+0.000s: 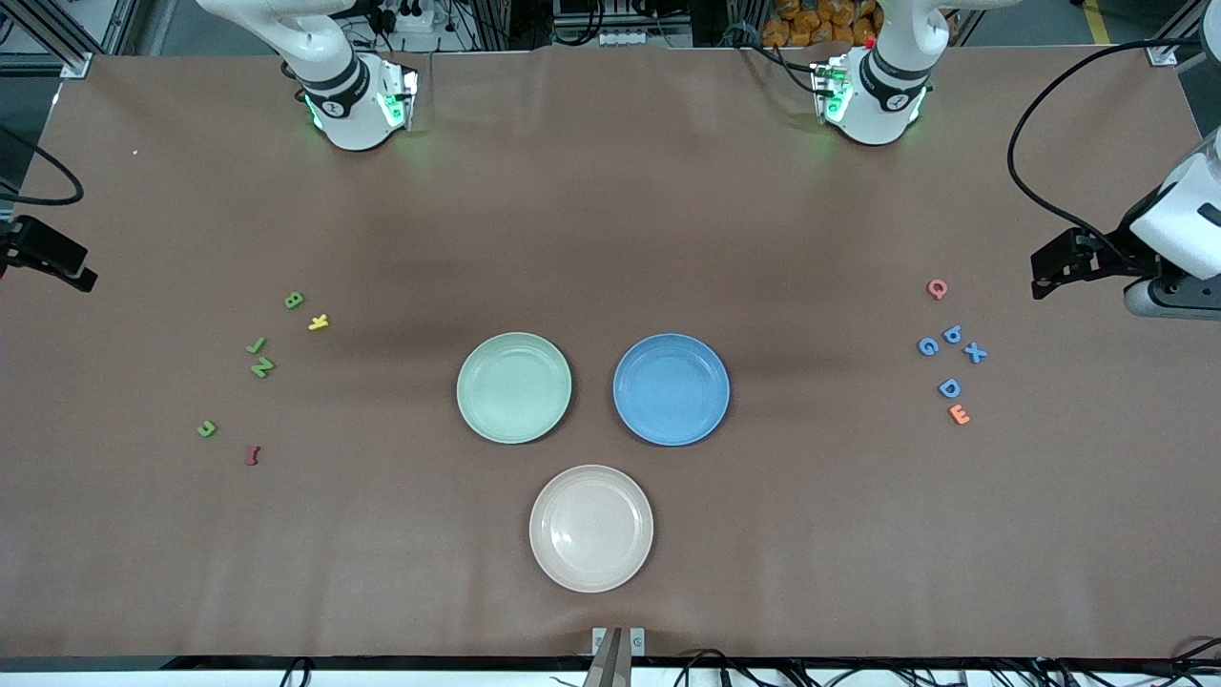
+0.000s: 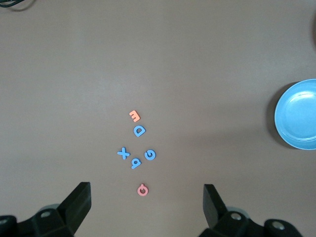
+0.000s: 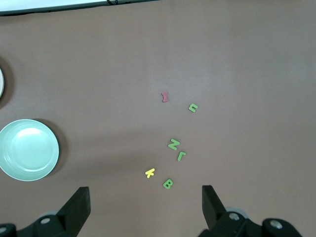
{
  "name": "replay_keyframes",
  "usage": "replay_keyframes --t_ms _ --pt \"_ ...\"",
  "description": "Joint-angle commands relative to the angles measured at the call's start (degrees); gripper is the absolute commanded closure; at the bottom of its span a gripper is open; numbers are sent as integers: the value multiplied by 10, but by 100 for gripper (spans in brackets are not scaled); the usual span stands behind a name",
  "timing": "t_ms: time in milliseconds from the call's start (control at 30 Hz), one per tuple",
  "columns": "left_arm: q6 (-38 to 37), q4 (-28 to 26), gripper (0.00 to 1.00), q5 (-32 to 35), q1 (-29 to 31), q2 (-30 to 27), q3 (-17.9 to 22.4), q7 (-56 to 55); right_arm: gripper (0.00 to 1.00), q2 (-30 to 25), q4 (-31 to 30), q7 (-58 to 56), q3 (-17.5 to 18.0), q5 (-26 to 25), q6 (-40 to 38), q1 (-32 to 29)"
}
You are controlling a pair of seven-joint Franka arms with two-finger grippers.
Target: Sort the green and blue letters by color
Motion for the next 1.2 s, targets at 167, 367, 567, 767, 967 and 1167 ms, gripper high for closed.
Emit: replay_keyframes --t_ms 167,367,567,767,967,1167 --pt "-2 -5 0 -12 3 -3 1 -3 0 -8 -8 4 1 0 1 -1" --pt "0 -7 0 -9 0 5 1 -8 0 -8 -8 4 1 1 3 -1" --pt "1 -29 0 -13 4 14 1 -5 0 -8 -8 3 1 1 5 -1" --pt "96 -108 0 -13 3 28 1 -5 0 -8 -8 3 1 0 5 -2" --pt "197 -207 0 -12 10 19 2 -3 0 -8 -14 0 1 0 4 -2" --pt "208 -235 0 -10 21 37 4 8 0 -7 -22 -6 1 0 10 -5"
